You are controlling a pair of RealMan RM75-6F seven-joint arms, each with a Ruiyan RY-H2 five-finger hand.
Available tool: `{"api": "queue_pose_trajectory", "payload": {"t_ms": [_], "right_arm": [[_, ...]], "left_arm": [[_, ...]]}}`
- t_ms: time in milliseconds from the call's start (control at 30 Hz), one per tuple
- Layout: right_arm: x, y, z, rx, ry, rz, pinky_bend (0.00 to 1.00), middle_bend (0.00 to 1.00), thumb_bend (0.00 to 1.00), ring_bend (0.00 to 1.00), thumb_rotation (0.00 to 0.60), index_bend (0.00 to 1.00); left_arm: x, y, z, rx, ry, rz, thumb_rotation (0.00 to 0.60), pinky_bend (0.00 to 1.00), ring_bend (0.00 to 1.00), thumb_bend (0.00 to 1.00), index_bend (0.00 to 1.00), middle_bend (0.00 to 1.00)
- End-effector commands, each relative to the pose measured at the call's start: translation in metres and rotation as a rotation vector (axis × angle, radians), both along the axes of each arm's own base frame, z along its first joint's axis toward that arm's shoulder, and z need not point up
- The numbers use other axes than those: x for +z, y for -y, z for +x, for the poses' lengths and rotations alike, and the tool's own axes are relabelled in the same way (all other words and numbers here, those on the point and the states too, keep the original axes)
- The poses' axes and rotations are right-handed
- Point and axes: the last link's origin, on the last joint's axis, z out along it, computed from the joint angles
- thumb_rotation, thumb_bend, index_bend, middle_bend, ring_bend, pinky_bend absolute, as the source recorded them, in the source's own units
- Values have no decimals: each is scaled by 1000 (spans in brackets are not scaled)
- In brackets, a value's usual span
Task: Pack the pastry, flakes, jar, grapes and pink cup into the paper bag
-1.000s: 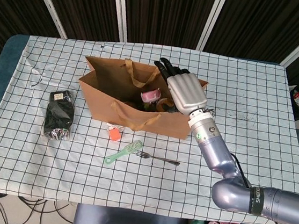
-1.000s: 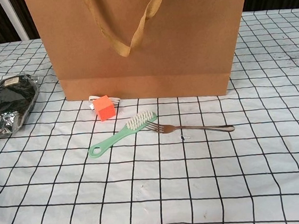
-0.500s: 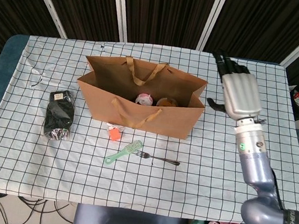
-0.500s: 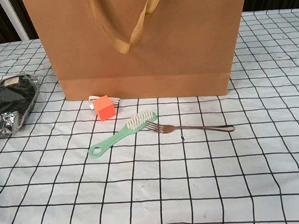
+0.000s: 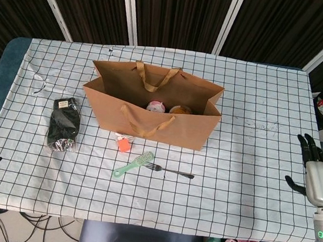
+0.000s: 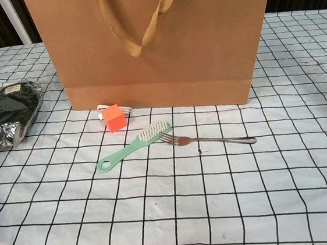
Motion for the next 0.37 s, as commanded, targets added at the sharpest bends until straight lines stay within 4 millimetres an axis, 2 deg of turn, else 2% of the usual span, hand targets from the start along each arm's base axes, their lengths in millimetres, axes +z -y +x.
{"api": "queue_pose_trajectory", "payload": {"t_ms": [33, 367], "right_arm": [[-36, -36, -32, -11, 1, 35, 254, 44, 137, 192, 600, 0], [-72, -38, -40, -5, -66, 9, 249, 49, 141, 192, 600, 0]], "left_arm": [[-4, 0, 0, -10, -2, -20, 600, 125, 17, 47, 85, 64], [-11, -2, -1, 1, -16, -37, 600, 125, 17, 46, 81, 63]]}}
